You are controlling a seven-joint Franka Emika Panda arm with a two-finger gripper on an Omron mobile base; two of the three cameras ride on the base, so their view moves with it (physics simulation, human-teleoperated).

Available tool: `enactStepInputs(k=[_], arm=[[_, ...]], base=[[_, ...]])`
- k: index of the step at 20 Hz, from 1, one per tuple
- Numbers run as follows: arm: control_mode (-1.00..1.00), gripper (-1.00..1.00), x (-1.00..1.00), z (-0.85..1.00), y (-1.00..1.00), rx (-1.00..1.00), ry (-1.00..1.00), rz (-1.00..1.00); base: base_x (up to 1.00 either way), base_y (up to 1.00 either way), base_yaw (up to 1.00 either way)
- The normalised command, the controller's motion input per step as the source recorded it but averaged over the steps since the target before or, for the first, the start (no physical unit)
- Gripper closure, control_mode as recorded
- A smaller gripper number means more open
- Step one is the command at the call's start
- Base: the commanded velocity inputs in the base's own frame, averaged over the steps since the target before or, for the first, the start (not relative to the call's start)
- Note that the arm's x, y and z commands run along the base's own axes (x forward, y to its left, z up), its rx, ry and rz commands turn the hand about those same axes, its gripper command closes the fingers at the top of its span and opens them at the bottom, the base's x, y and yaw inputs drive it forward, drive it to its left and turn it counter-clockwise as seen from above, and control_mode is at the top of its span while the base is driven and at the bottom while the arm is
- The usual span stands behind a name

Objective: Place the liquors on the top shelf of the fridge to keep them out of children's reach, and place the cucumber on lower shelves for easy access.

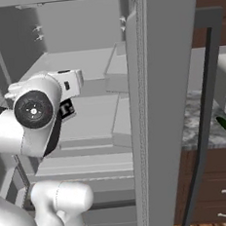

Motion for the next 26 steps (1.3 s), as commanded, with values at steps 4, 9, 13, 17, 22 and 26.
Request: enactStepInputs(k=[4,9,13,17,22,26], arm=[[-1.0,1.0,0.31,0.18,0.0,0.0,-0.13,0.0],[-1.0,1.0,0.26,0.3,0.0,0.0,-0.02,0.0],[-1.0,1.0,0.25,0.3,0.0,0.0,0.0,0.0],[-1.0,1.0,0.27,0.27,0.0,0.0,0.0,0.0],[-1.0,1.0,0.31,0.2,0.03,0.0,0.0,0.0],[-1.0,1.0,0.36,0.07,0.05,0.0,0.0,0.0]], base=[[0.0,0.0,0.0],[0.0,0.0,0.0],[0.0,0.0,0.0],[0.0,0.0,0.0],[0.0,0.0,0.0],[0.0,0.0,0.0]])
